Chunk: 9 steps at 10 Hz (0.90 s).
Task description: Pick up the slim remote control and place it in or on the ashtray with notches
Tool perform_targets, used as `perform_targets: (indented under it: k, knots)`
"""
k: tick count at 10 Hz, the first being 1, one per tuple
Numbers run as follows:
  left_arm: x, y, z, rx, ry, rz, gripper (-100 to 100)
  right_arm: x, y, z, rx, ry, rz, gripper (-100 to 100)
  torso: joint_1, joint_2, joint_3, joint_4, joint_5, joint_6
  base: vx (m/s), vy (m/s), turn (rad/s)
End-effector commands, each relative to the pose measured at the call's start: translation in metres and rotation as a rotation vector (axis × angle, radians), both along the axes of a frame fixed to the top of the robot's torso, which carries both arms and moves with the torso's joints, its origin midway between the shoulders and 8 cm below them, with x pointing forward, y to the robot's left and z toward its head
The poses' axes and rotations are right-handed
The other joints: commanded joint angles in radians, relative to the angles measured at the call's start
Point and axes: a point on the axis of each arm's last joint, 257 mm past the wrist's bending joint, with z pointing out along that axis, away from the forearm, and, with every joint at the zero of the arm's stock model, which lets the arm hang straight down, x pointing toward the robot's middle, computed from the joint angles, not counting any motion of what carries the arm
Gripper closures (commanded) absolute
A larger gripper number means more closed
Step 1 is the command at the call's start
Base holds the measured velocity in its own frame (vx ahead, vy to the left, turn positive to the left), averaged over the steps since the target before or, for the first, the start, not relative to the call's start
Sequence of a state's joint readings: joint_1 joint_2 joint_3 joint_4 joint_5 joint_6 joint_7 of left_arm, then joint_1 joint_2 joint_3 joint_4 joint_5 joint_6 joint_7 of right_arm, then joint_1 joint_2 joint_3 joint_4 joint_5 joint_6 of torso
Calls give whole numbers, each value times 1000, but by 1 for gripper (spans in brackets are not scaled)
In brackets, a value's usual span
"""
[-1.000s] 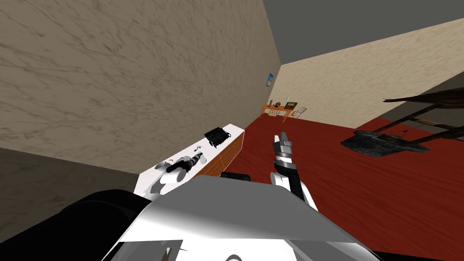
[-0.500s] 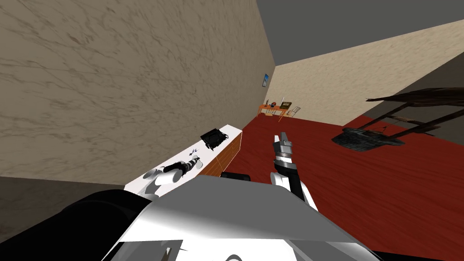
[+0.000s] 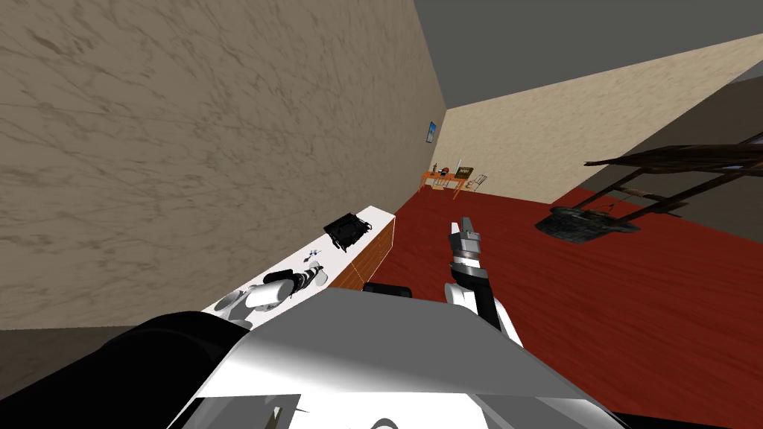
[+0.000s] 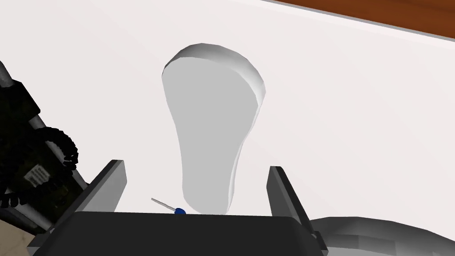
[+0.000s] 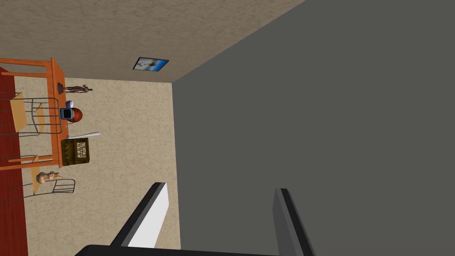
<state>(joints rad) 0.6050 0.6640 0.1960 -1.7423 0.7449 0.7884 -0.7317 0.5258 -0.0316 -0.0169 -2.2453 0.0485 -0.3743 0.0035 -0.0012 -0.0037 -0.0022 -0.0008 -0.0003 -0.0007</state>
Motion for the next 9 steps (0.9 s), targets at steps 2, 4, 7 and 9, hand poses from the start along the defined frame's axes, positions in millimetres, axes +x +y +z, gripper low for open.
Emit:
perform_targets:
  k: [2, 4, 7, 9]
  knots:
    - [-32, 21, -10, 0, 114, 8, -100, 0, 0, 0, 0, 0, 0, 0, 0, -1, 0, 0, 0, 0, 90, -17, -132]
    - [-50, 28, -13, -7, 175, 13, -100, 0, 0, 0, 0, 0, 0, 0, 0, -2, -1, 0, 0, 0, 69, -9, -68]
    - [-73, 41, -15, -13, 254, 18, -100, 0, 0, 0, 0, 0, 0, 0, 0, 0, 0, 0, 0, 0, 53, -12, -86]
    - [-90, 49, -14, -19, 312, 21, -100, 0, 0, 0, 0, 0, 0, 0, 0, -1, 0, 0, 0, 0, 73, -5, -81]
